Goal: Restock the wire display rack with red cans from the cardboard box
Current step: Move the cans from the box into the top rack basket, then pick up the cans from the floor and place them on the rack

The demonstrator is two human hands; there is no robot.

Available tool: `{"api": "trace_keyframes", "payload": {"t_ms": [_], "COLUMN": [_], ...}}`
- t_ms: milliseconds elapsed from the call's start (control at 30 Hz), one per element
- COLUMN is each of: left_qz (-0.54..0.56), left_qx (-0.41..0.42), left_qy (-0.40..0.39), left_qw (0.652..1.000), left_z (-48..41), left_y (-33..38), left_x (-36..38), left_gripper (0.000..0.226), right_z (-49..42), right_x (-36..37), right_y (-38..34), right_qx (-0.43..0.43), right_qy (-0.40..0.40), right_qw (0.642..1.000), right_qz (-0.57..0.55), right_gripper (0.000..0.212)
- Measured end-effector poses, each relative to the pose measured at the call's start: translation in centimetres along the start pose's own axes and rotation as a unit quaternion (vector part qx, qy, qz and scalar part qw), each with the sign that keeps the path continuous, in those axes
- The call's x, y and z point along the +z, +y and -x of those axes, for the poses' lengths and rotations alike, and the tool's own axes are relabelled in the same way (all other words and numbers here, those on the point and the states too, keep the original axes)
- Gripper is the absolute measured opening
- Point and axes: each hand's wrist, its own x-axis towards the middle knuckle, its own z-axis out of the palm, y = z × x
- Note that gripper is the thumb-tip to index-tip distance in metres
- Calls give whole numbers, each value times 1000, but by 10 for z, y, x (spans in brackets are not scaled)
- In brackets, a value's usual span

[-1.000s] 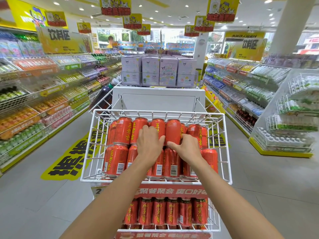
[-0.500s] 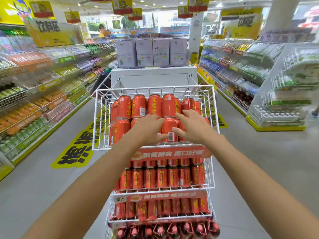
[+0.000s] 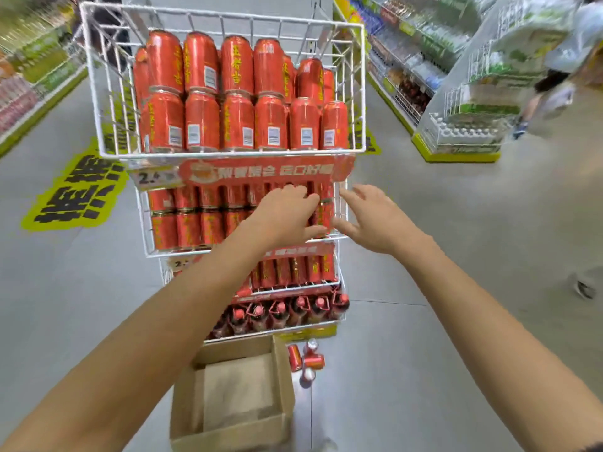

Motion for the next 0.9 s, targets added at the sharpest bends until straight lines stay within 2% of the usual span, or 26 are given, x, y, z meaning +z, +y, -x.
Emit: {"api": "trace_keyframes", "payload": {"t_ms": [100, 200, 367, 533, 667, 900], "left_qz": [12, 33, 65, 129, 176, 208], "left_qx": [-12, -38, -93, -119, -144, -161], "left_qy": [-35, -72, -141, -223, -278, -290], "left_qw": [999, 996, 984, 959, 933, 920], "left_z": [2, 0, -5, 6, 24, 52], "left_y": [15, 31, 70, 116, 143, 165], "left_x": [31, 71, 156, 259, 346, 500], "left_gripper": [77, 67, 64, 59, 61, 50], "right_z": [5, 6, 11, 31, 52, 63], "right_x": [31, 69, 157, 259, 342, 497], "right_y": [10, 23, 59, 91, 106, 116], "right_qx": [-12, -28, -63, -54, -40, -7], "right_qy": [-27, -56, -108, -187, -244, -292], "right_qw": [999, 995, 987, 974, 960, 949], "right_qz": [-34, -76, -99, -118, -132, -118], "right_gripper": [73, 73, 68, 56, 58, 63]}}
